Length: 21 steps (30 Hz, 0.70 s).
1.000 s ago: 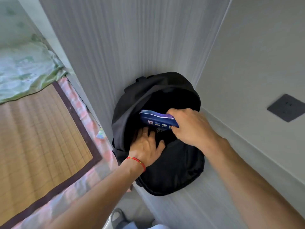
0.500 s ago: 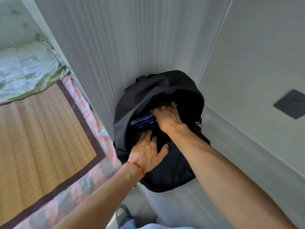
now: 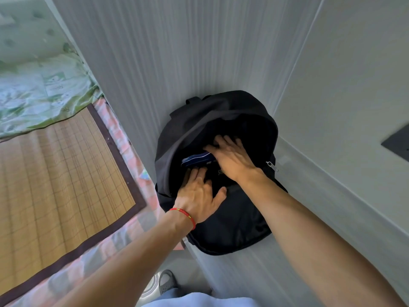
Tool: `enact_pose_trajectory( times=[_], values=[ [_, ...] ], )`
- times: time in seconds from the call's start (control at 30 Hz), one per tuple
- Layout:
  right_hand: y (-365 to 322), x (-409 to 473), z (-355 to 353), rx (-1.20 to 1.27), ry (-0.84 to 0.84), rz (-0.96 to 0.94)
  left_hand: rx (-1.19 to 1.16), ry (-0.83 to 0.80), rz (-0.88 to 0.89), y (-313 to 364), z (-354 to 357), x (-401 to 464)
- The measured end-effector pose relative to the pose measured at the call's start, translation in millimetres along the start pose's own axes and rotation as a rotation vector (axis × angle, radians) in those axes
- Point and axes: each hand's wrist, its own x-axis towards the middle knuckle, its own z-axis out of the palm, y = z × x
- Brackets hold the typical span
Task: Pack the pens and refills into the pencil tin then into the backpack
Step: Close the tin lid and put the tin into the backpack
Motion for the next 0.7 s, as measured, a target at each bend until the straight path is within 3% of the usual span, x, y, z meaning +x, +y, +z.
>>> enact_pose_trajectory(
  times=[0.23,0.7],
  values=[
    [8.8,-32.6,13.8,0.130,0.095,-0.012,-0.013,-0.040,-0.012,5.0,0.7,5.2],
    [12.0,-10.5,8.8,0.019,-0.334,-0.047,-0.084,-0.071,-0.024,1.3,-7.6,12.4]
  ],
)
